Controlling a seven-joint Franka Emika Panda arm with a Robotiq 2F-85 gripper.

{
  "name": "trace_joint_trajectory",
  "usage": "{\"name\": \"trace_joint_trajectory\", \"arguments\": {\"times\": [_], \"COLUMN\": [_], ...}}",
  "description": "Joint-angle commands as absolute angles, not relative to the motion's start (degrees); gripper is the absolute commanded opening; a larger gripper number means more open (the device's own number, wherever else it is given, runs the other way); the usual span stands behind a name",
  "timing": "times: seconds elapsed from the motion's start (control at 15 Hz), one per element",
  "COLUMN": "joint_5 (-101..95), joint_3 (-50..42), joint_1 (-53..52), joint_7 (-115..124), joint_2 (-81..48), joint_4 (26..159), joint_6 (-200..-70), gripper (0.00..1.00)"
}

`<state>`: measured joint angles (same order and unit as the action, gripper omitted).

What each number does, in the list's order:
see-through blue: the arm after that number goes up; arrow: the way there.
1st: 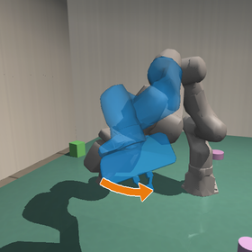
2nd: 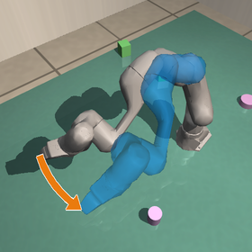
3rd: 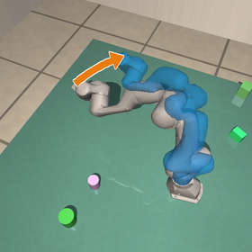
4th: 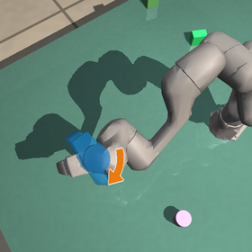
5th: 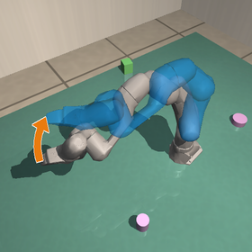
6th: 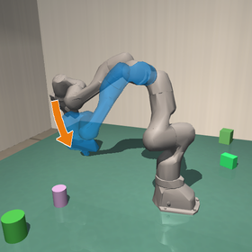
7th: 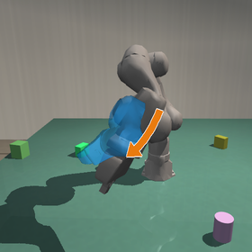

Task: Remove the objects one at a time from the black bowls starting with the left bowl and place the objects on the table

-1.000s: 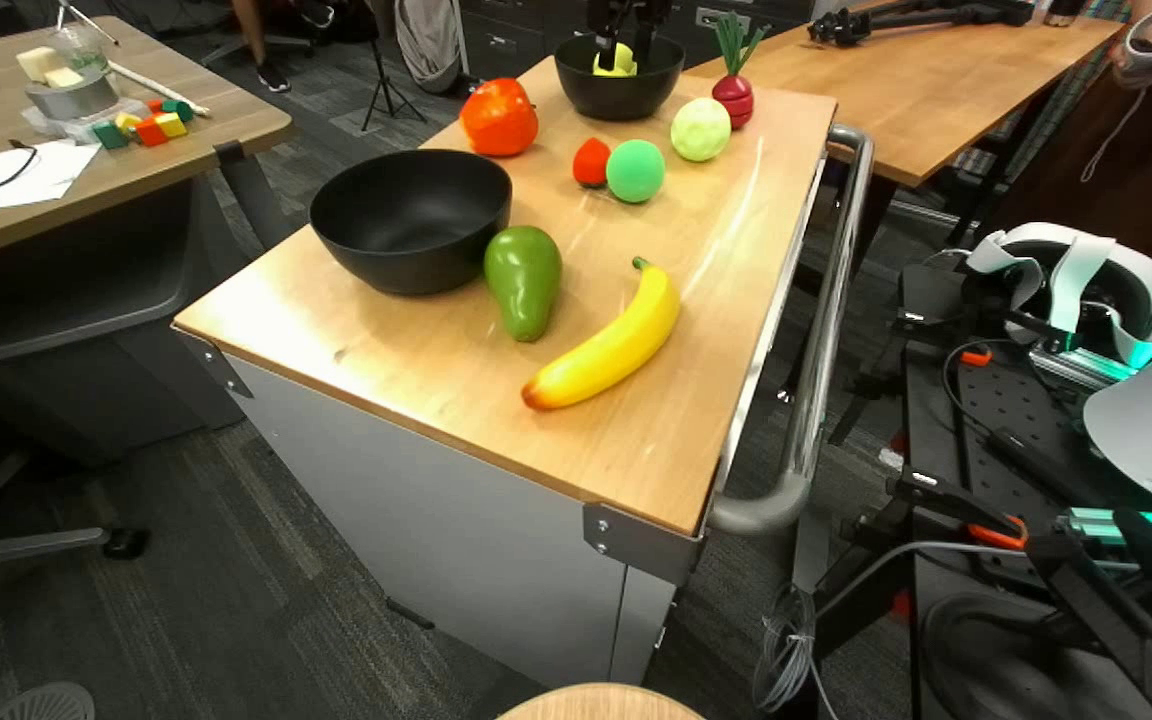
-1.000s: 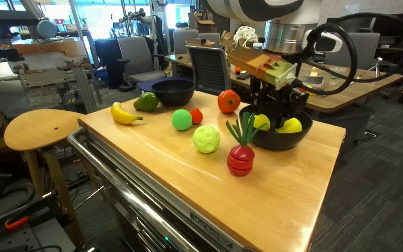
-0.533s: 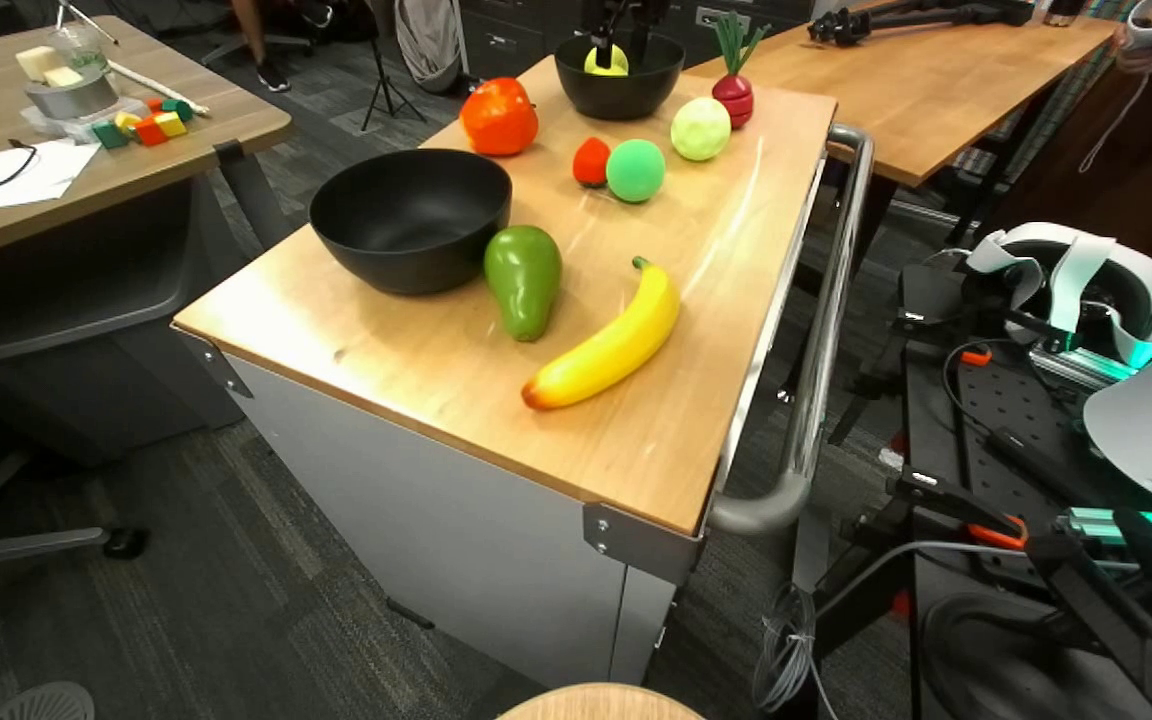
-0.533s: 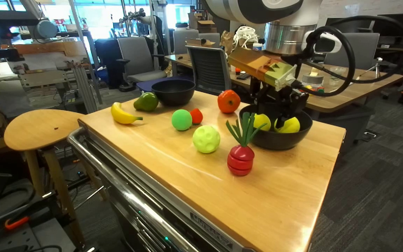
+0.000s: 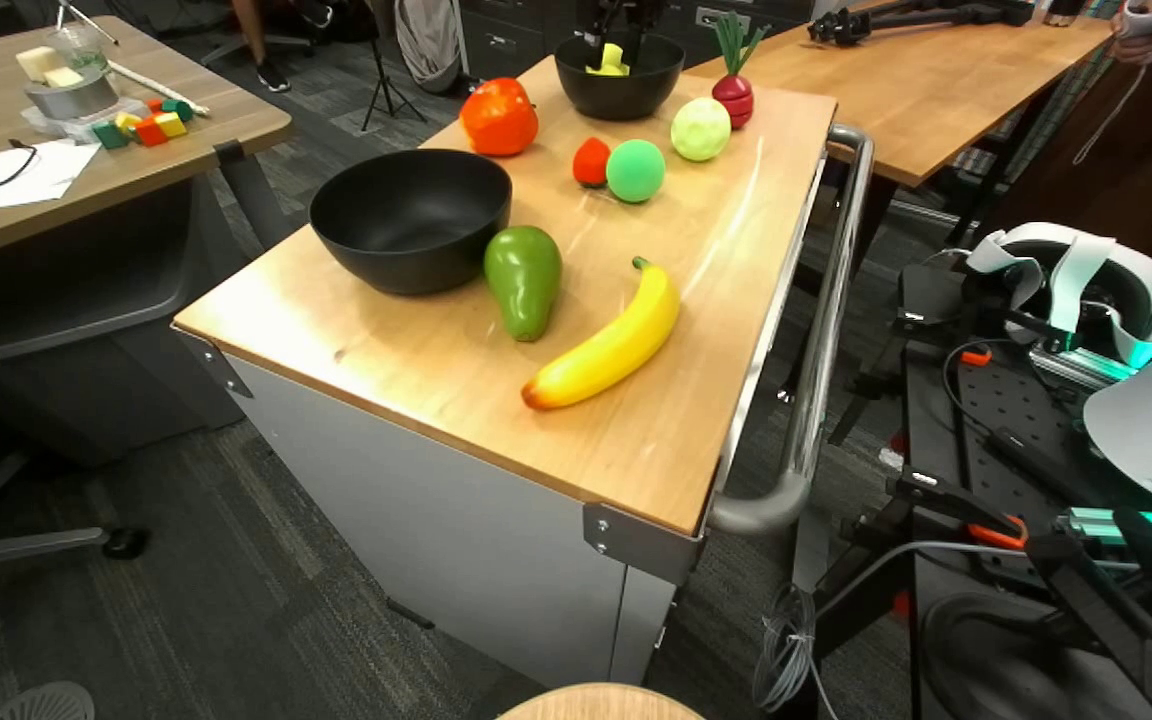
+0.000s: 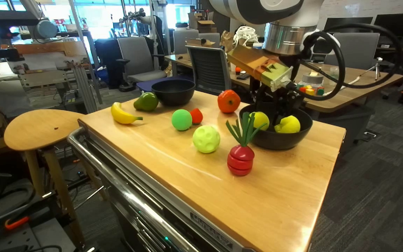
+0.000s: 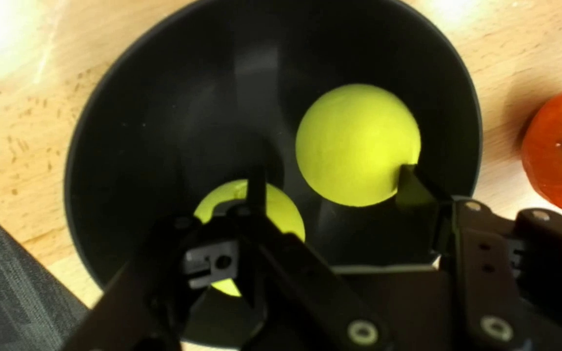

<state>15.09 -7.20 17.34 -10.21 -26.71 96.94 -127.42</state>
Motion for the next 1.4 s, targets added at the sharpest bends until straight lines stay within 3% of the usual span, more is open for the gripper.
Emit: {"name": "trace_joint_trajectory", "arguments": {"times": [0.0, 0.47, 0.93, 1.07, 1.13, 1.33], "joint_5": [17.4, 17.1, 15.7, 15.6, 15.7, 16.0], "joint_3": [-6.0, -5.7, -5.6, -5.6, -5.6, -5.6], "joint_1": [18.7, 18.3, 17.6, 17.6, 17.7, 17.9], "joint_7": [-11.1, -11.3, -11.7, -11.8, -11.8, -11.6], "joint_2": [-26.4, -26.3, -26.9, -26.9, -26.9, -26.9], "joint_4": [96.1, 96.9, 98.4, 98.3, 98.1, 97.6], "joint_6": [-126.7, -126.9, -127.4, -127.4, -127.3, -127.0], "gripper": [0.69, 0.69, 0.62, 0.35, 0.28, 0.21]}}
